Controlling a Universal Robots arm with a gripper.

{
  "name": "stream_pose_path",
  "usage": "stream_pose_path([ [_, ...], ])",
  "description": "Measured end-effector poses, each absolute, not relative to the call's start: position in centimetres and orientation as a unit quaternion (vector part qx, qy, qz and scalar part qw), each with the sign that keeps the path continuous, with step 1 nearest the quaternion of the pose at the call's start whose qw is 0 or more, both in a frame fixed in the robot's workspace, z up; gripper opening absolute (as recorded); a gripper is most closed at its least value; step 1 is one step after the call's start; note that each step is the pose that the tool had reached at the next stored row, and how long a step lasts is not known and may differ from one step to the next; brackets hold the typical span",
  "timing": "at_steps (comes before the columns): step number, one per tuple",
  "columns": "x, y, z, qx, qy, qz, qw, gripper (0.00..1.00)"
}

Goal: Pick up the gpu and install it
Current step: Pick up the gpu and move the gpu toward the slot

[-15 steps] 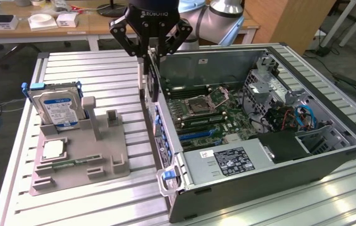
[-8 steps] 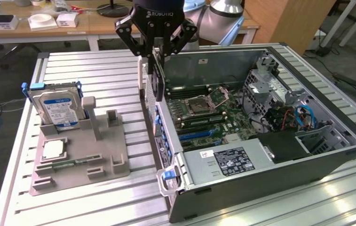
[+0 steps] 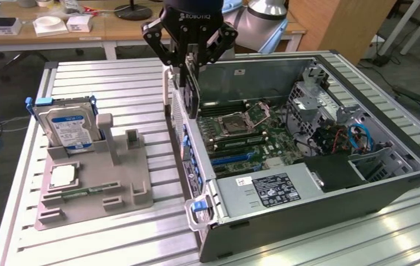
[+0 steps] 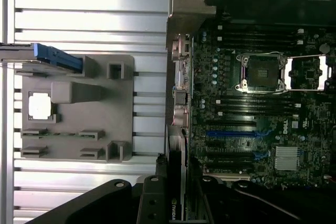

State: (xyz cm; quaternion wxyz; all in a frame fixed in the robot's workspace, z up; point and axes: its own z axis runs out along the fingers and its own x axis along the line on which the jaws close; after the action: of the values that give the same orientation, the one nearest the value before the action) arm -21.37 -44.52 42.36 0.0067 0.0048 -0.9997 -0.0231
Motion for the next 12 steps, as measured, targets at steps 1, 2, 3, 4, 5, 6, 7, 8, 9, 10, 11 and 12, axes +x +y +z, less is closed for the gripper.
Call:
stream_pose_path([
  [1,-21.3,-44.5,42.4,0.005,-1.000,-0.023,0.007,0.26],
  [2,-21.2,-44.5,42.4,0.005,-1.000,-0.023,0.007,0.26],
  [3,-21.1,-44.5,42.4,0.005,-1.000,-0.023,0.007,0.26],
  [4,-20.9,-44.5,42.4,0.005,-1.000,-0.023,0.007,0.26],
  [5,-20.8,-44.5,42.4,0.005,-1.000,-0.023,0.007,0.26],
  [6,-20.7,-44.5,42.4,0.005,-1.000,-0.023,0.007,0.26],
  [7,-20.6,-44.5,42.4,0.005,-1.000,-0.023,0.007,0.26],
  [8,-20.5,-44.5,42.4,0.005,-1.000,-0.023,0.007,0.26],
  [9,-20.4,-44.5,42.4,0.005,-1.000,-0.023,0.007,0.26],
  [10,-20.3,-44.5,42.4,0.005,-1.000,-0.023,0.007,0.26],
  [11,-20.2,-44.5,42.4,0.005,-1.000,-0.023,0.007,0.26],
  [12,-20.1,-44.5,42.4,0.005,-1.000,-0.023,0.007,0.26],
])
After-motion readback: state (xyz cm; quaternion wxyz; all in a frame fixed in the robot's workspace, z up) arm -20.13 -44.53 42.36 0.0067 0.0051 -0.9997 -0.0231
